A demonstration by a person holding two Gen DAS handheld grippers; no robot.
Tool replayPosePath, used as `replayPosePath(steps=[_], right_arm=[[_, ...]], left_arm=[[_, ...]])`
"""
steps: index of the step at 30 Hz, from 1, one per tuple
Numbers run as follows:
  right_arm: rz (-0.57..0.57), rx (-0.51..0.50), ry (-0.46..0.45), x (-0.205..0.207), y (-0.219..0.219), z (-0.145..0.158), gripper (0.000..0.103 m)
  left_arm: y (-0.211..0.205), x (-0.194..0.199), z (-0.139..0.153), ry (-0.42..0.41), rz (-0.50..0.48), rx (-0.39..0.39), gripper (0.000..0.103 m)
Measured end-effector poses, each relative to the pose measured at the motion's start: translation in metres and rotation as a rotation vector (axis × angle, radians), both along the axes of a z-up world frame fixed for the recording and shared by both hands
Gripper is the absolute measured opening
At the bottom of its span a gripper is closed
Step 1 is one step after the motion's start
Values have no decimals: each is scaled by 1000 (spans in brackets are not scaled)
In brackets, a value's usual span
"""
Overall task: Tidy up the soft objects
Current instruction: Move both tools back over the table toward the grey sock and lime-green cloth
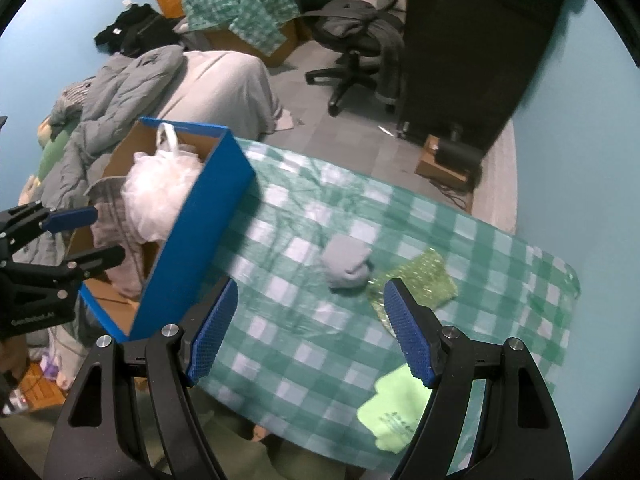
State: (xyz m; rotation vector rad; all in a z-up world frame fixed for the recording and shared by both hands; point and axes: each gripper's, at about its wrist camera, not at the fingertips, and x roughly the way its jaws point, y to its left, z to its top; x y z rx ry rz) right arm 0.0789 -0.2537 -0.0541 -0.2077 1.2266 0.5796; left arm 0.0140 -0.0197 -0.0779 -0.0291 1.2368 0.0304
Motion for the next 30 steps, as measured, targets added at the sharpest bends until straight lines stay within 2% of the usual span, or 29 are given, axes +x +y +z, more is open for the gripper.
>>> replayPosePath(steps=[16,30], right_arm=[[-159,-58,48,3,-83,-26,76],[-279,-115,133,-11,-134,-97,77]], left_arm=[[-54,23,-22,38,-120,0,72],[-92,36,-75,100,-234,24,72]])
